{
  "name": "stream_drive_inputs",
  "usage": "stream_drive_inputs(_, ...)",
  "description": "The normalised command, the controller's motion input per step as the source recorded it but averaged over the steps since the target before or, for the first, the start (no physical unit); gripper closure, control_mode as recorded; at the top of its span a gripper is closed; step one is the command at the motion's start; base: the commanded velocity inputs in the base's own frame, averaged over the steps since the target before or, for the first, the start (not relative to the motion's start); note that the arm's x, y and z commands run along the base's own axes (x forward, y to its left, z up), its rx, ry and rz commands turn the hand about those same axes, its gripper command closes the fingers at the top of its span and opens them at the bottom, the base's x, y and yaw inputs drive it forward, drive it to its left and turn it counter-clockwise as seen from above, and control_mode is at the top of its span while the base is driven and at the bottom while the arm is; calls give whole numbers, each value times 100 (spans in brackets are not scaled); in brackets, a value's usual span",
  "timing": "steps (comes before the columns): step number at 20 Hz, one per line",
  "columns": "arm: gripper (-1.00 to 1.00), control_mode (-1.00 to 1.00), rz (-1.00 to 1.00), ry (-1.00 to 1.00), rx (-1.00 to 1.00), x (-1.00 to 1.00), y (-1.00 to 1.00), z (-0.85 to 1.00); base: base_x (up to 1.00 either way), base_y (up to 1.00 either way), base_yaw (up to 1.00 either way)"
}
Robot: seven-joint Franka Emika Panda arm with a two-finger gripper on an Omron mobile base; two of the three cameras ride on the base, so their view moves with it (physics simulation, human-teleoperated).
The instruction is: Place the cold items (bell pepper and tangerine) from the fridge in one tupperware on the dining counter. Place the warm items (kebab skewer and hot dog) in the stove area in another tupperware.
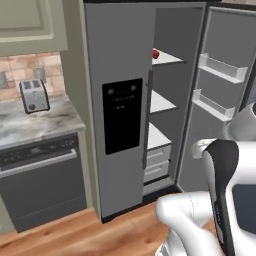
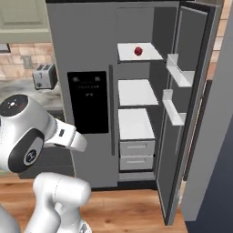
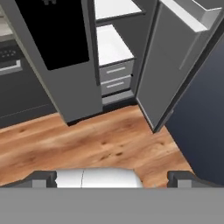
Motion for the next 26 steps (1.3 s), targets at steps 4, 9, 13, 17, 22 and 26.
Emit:
stream_drive_inputs(4, -100, 100, 0, 0, 0, 0, 0, 0, 24, -5, -4)
stream_drive_inputs(9, -100, 100, 0, 0, 0, 0, 0, 0, 85, -29, 5)
stream_drive_inputs(13, -100, 100, 0, 0, 0, 0, 0, 0, 89, -42, 13)
stream_drive_inputs(17, -100, 100, 0, 0, 0, 0, 0, 0, 76, -56, 13)
stream_drive_inputs(22, -100, 100, 0, 0, 0, 0, 0, 0, 51, -47, 14)
stream_drive_inputs(26, -100, 100, 0, 0, 0, 0, 0, 0, 37, -33, 17)
